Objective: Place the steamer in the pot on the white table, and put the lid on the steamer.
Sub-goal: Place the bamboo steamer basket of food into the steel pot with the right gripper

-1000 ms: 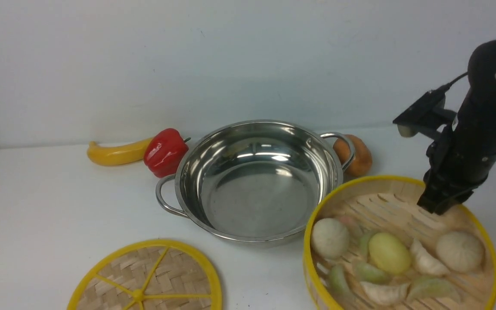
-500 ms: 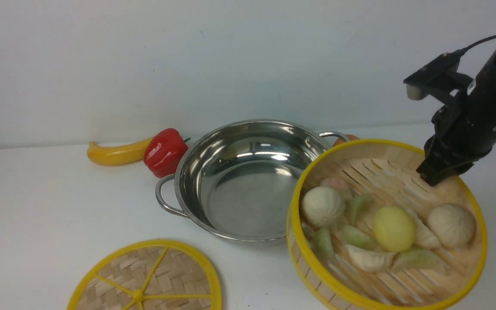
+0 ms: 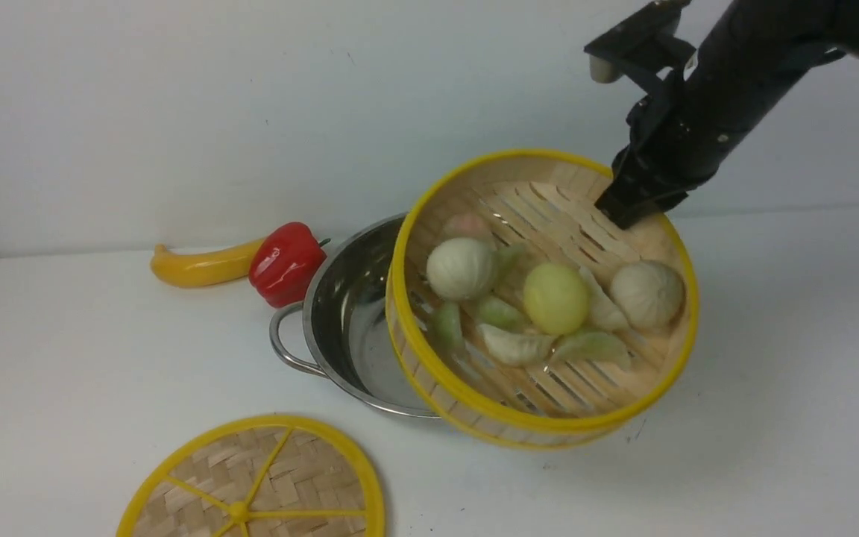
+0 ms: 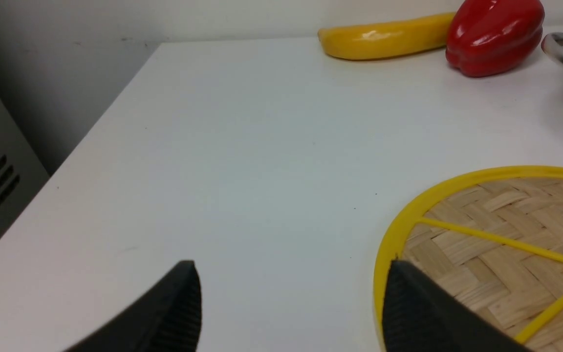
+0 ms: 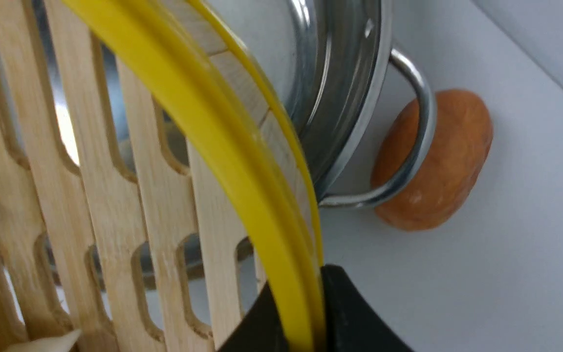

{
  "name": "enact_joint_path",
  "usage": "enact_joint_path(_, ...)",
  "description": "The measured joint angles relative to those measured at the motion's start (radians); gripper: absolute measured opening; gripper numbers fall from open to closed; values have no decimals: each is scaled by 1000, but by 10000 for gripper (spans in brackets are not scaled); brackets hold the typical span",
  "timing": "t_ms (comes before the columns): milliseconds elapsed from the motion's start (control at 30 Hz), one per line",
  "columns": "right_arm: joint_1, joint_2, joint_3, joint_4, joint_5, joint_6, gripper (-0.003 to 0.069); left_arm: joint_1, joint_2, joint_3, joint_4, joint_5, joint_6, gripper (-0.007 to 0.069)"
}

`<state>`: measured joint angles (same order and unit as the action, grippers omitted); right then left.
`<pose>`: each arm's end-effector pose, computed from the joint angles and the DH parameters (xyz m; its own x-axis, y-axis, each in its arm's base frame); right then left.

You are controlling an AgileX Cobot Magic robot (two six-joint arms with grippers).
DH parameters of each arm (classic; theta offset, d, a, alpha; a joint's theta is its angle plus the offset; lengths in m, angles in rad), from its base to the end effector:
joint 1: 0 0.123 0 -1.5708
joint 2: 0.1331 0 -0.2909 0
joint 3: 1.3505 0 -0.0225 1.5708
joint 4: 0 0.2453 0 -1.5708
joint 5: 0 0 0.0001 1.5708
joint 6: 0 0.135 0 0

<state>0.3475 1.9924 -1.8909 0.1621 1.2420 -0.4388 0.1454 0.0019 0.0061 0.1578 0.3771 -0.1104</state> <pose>0.4071 0.1694 0.2625 -0.6836 -0.6433 -0.3448 -0.6897 0.7239 0.0165 0.0815 0.0198 0.1649 -0.2935 -0.0062 -0.9559 -0.1889 0.9806 0.0516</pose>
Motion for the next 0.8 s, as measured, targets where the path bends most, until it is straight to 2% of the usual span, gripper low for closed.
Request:
enact_joint_path(400,0,269,-450,106,2,10,59,0,0,0,0,0,0,461)
enact_joint_path(800,2,423,-511,132,5,-17,59,0,0,0,0,0,0,461)
